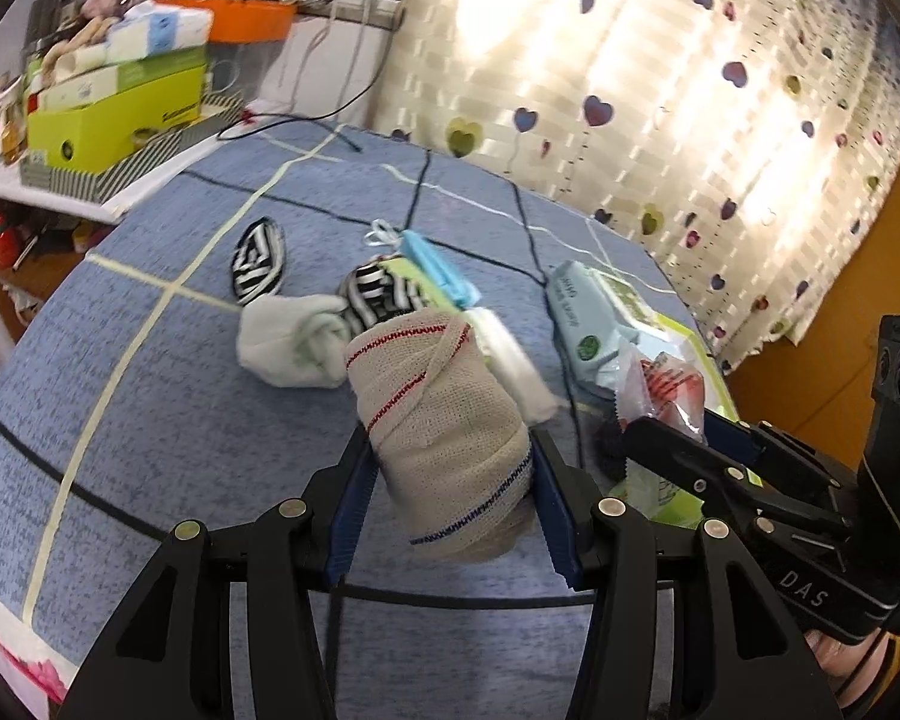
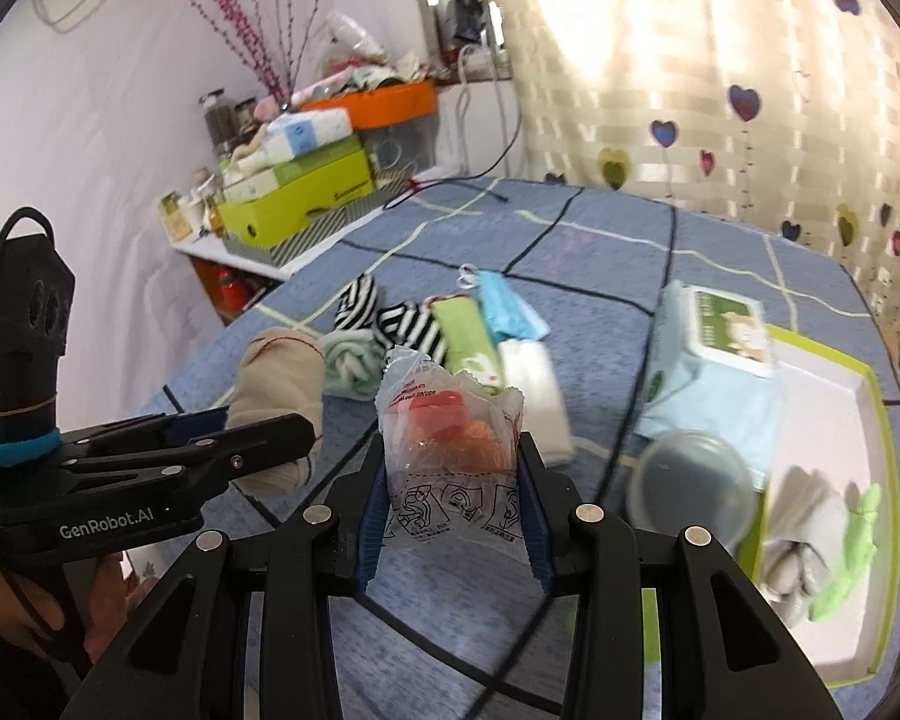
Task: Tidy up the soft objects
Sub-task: 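Carry the cream striped sock and plastic bag with both tools over the white tray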
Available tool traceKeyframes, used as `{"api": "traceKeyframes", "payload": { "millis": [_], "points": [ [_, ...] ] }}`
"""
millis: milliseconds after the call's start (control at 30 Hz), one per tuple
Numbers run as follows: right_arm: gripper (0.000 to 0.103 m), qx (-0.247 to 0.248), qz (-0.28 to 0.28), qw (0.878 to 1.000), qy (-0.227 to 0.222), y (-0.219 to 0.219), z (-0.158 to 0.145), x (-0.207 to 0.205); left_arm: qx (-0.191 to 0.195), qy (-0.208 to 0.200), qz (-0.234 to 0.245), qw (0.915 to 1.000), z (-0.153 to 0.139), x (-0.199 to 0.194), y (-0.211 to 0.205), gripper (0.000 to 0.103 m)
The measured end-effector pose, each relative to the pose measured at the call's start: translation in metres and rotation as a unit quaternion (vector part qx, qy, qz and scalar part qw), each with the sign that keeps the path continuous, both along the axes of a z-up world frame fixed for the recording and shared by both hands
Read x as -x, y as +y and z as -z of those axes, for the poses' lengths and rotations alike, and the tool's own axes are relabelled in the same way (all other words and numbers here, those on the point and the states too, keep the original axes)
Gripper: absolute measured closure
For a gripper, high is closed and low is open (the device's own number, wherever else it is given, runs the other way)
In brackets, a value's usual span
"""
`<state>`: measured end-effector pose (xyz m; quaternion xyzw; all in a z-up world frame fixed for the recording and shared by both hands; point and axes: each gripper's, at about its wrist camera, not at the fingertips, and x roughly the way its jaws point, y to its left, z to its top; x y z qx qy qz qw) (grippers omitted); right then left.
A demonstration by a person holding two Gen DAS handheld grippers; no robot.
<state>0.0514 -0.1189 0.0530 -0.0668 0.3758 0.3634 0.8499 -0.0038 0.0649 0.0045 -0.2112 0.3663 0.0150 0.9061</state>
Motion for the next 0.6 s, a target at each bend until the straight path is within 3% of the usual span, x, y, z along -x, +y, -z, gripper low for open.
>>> {"api": "traceKeyframes", "payload": {
  "millis": [600],
  "points": [
    [0.065,-0.023,0.098,0.994,-0.028,-0.103,-0.024,0.003,-0.023,-0.025,0.065,0.9973,-0.027,-0.014,-0.058,0.052]
  ]
}}
